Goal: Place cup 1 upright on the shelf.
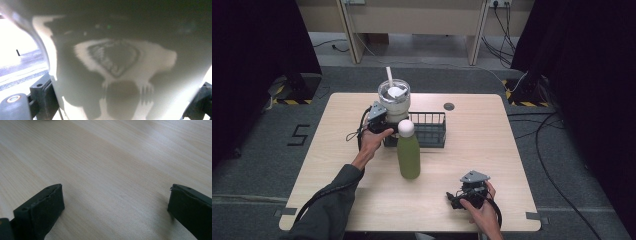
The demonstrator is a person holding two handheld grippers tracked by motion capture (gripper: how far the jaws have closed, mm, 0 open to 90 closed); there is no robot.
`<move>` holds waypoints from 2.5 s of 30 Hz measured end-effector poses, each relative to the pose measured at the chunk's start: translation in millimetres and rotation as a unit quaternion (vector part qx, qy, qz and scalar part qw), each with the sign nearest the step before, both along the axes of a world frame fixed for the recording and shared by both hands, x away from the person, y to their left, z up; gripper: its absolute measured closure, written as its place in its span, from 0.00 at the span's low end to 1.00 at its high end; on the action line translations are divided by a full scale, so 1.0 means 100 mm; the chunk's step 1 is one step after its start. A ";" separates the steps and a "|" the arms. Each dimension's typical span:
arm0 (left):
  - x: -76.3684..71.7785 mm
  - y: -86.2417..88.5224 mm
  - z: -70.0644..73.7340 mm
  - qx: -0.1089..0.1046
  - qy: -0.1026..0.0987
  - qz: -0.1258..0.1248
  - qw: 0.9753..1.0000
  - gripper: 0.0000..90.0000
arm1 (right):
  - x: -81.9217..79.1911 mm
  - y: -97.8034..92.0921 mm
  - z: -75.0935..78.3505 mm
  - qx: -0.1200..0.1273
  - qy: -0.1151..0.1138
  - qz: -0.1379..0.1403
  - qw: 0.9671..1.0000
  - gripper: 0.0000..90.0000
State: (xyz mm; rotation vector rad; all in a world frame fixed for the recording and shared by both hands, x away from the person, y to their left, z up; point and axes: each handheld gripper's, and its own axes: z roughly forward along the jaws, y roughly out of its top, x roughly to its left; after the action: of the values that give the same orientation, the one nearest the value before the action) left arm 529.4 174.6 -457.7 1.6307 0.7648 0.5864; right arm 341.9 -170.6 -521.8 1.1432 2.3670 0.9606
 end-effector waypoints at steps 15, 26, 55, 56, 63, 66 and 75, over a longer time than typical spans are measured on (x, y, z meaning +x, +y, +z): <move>-0.03 0.03 -0.04 -0.003 -0.011 -0.004 1.000 0.11 | 0.00 0.00 0.00 -0.001 0.001 0.000 1.000 0.01; -0.04 0.06 -0.06 0.003 -0.016 -0.014 1.000 0.11 | 0.00 0.00 0.00 -0.001 0.000 0.000 1.000 0.01; -0.07 0.17 -0.09 0.024 -0.028 -0.027 0.999 0.12 | 0.00 0.00 0.00 -0.001 0.001 0.000 1.000 0.01; -0.09 0.15 -0.10 0.006 -0.011 -0.024 1.000 0.12 | 0.00 0.00 0.00 -0.001 0.001 0.000 1.000 0.01; -0.12 0.19 -0.12 0.010 -0.005 -0.028 1.000 0.12 | 0.00 0.00 0.00 -0.001 0.001 0.000 1.000 0.01; -0.14 0.21 -0.14 0.013 -0.001 -0.028 1.000 0.13 | 0.00 0.00 0.00 0.000 0.001 0.000 1.000 0.01; -0.19 0.27 -0.10 0.011 -0.005 -0.030 0.999 0.15 | 0.00 0.00 0.00 0.000 0.001 0.000 1.000 0.01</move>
State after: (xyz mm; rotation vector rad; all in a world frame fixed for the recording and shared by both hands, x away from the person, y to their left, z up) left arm 510.7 201.5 -468.0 1.6648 0.7027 0.5618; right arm 341.8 -170.7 -521.6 1.1435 2.3687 0.9591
